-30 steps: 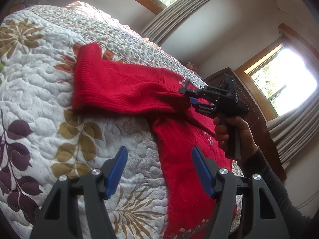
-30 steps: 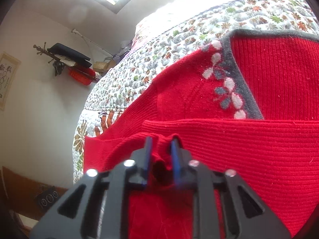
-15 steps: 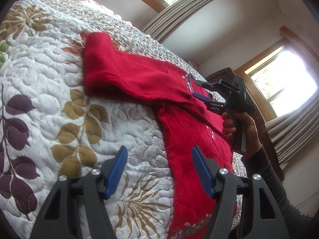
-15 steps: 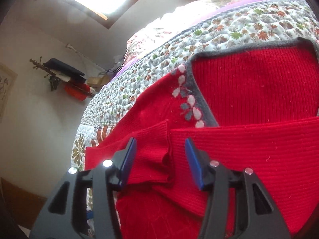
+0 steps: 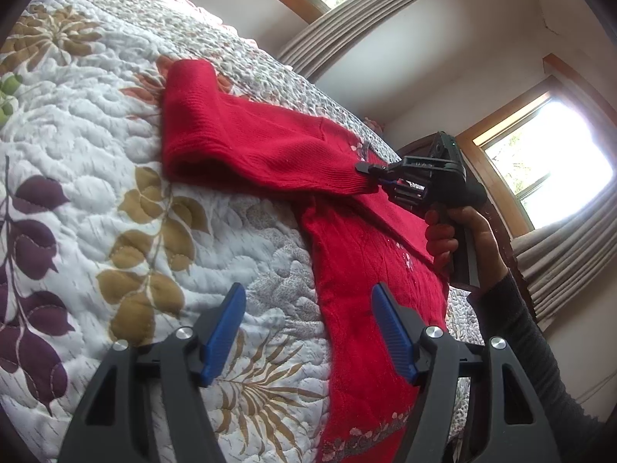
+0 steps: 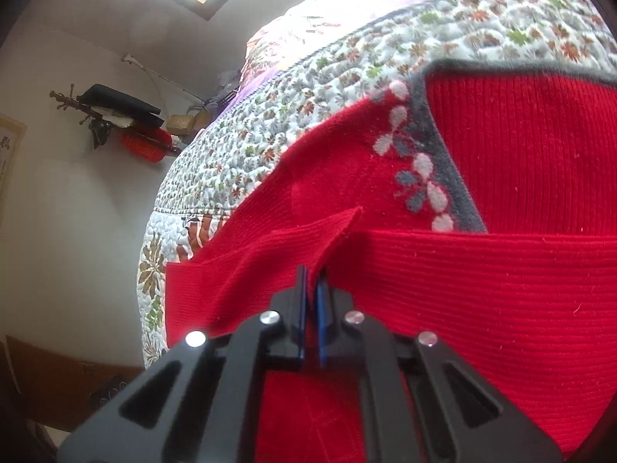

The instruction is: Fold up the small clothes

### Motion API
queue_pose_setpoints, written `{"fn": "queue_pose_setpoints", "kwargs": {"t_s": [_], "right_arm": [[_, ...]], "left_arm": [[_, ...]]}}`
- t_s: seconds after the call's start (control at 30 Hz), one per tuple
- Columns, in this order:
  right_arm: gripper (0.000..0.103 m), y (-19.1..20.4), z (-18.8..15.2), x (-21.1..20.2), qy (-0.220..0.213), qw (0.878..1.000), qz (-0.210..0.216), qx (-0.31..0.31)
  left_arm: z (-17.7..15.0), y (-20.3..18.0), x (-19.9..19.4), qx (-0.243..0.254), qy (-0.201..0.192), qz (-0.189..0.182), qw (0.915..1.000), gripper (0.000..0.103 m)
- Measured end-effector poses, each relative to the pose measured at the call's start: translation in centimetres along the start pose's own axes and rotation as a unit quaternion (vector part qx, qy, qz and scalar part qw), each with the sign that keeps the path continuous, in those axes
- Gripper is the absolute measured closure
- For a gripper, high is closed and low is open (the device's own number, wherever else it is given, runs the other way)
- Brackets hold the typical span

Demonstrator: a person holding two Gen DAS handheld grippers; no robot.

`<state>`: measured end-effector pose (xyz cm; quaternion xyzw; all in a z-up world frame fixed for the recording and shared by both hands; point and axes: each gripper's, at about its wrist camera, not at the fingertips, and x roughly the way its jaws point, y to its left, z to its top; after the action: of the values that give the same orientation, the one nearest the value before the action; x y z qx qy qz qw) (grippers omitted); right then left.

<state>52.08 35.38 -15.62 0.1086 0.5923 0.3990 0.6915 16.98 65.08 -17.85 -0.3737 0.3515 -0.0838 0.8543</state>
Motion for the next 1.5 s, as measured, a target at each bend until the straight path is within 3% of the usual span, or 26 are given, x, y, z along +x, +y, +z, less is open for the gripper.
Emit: {"fn": "queue_pose_setpoints", "kwargs": {"t_s": [0.13, 0.33, 0.53, 0.73, 0.97, 1.27, 1.5], "right_arm": [[0.101, 1.5, 1.2, -3.0, -0.032, 0.999, -0.010, -0.018], [0.101, 1.0, 3.2, -11.7, -0.095, 0.995, -0.021, -0.012], [0.101, -3.4, 3.3, -19.5, -0.137, 0.990, -0.041, 0.015], [0.101, -8.8, 1.3, -23.4, -0.153, 0.986, -0.048, 0.045], [0.101, -14.7, -2.4, -24.7, -0.154, 0.984, -0.051, 0.076], [0.101, -19.7, -6.8, -23.4, -0.140, 0.984, -0.039, 0.100], [0.099, -22.0, -8.1, -22.2, -0.124, 0.985, -0.041, 0.113]], "left_arm": [[0.6, 0.3, 0.1, -0.010, -0.003, 0.002, 0.9999, 0.035], [0.8, -0.5, 0.8, -0.009, 0.000, 0.009, 0.9999, 0.035], [0.9, -1.3, 1.8, -0.011, 0.002, 0.014, 0.9998, 0.035], [3.4, -2.0, 2.9, -0.026, -0.017, 0.005, 0.9995, 0.035], [7.7, -3.6, 4.6, -0.023, -0.036, 0.002, 0.9991, 0.035], [10.5, -6.4, 8.7, 0.001, -0.017, -0.009, 0.9998, 0.035], [11.5, -5.9, 11.5, 0.003, 0.009, 0.024, 0.9997, 0.035]]}}
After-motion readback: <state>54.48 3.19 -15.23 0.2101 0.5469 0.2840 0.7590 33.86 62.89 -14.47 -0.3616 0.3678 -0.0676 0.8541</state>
